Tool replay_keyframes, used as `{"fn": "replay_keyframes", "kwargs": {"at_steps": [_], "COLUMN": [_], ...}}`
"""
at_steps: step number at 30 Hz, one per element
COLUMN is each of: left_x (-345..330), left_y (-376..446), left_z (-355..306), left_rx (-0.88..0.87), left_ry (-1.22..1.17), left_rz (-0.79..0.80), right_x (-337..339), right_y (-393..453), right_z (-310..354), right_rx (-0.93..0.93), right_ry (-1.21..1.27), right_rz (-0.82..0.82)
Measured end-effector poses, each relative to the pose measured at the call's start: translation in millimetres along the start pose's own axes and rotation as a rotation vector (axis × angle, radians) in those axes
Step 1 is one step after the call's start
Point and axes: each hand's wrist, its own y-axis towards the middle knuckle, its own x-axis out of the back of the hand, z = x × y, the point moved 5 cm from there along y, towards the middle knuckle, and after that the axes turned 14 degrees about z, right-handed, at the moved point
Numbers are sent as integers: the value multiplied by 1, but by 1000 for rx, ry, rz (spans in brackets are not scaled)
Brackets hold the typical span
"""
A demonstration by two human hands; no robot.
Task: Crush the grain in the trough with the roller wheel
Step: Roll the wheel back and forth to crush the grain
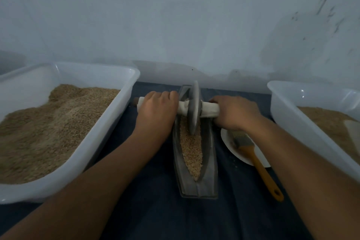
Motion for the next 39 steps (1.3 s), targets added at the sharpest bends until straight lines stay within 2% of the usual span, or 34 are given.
{"fn": "replay_keyframes", "kwargs": {"at_steps": [8,20,33,39], "left_x": [9,24,-4,-9], "left_y": [-53,-88,-1,24], "left_z": [-6,-9,4,6], "left_rx": [-23,-93,-1,27], "left_ry": [-12,-38,-10,58], "left_rz": [-11,52,40,64], "right_x": [-13,-14,0,14], "right_y": [-53,-99,-13,22], "right_z": [12,21,7,2], "right_rx": [24,70,17,45], "right_ry": [-78,-107,-71,-86], "right_rz": [-271,-368,-106,101]}}
